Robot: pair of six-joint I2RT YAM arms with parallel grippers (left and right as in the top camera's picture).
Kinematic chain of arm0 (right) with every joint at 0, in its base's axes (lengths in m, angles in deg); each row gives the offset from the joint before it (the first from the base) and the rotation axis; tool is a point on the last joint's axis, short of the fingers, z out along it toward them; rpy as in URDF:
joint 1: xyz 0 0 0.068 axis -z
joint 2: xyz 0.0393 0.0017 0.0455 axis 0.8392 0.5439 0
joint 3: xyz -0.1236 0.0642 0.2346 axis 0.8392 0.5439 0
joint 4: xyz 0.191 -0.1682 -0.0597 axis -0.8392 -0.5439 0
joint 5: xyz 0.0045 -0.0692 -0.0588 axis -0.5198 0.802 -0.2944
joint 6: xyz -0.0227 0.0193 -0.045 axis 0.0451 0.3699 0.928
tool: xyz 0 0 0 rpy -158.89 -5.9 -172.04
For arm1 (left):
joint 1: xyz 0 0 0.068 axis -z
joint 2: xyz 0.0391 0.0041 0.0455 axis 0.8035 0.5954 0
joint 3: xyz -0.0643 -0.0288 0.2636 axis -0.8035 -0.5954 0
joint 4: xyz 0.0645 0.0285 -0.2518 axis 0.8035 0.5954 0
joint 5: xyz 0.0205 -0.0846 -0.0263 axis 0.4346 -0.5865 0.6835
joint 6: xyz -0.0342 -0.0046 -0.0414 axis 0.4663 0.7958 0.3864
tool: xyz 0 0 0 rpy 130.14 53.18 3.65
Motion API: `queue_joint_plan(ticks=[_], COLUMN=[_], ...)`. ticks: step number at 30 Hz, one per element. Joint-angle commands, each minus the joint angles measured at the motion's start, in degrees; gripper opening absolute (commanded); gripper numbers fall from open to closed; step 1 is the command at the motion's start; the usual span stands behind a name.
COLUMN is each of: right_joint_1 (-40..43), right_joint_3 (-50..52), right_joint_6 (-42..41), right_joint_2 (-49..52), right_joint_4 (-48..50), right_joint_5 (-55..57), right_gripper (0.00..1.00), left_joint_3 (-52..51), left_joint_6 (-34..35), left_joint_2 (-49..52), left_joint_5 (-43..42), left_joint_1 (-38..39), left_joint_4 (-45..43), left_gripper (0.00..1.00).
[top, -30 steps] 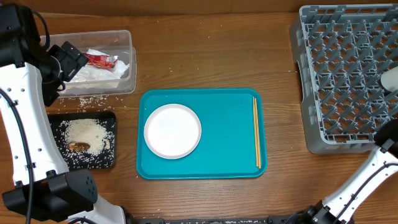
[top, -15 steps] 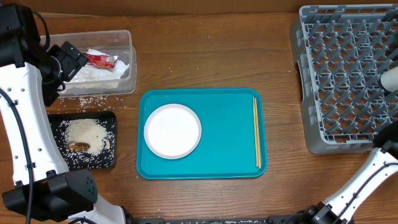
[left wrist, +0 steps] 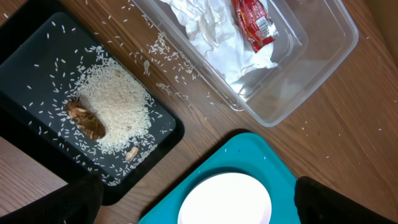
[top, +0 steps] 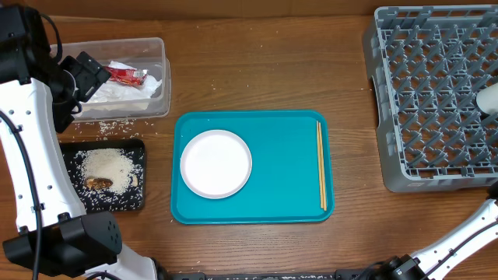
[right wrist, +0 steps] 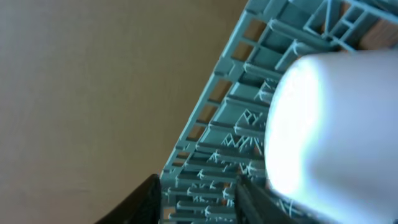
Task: Sort waste into correct bins and load items into the dishwasher
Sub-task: 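Carry the pink saucer with the right gripper into the dish rack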
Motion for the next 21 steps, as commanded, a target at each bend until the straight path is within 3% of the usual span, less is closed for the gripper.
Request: queue_joint_plan(ticks=[1, 5, 11, 14, 21], right_joint_1=[0.4, -1.8, -6.7, -10.0, -20.7], right_joint_3=[0.2, 0.2, 0.2, 0.2, 0.2], right_joint_6=[-2.1, -2.2, -2.0, 1.5, 15.7], right_joint_2=[-6.6, -11.8, -13.6, -13.9, -21.5], right_joint_4=[-1.3, -1.5, -6.8, -13.2, -28.3], right_joint_5=[0.6, 3.9, 18.9, 22.7, 28.2], right_gripper=[0.44, 0.5, 0.49, 0.44, 0.45], left_joint_3=[0.1, 0.1, 0.1, 0.1, 0.1], left_joint_6=[0.5, 0.5, 0.5, 0.5, 0.5], left_joint_2=[0.6, 0.6, 0.6, 0.6, 0.6], left_joint_5=[0.0, 0.0, 0.0, 0.0, 0.0], left_joint_1=[0.4, 0.4, 0.4, 0.4, 0.4], left_joint_4=[-0.1, -0.1, -0.1, -0.1, -0.1], left_gripper=[1.0, 1.0, 1.0, 1.0, 1.0])
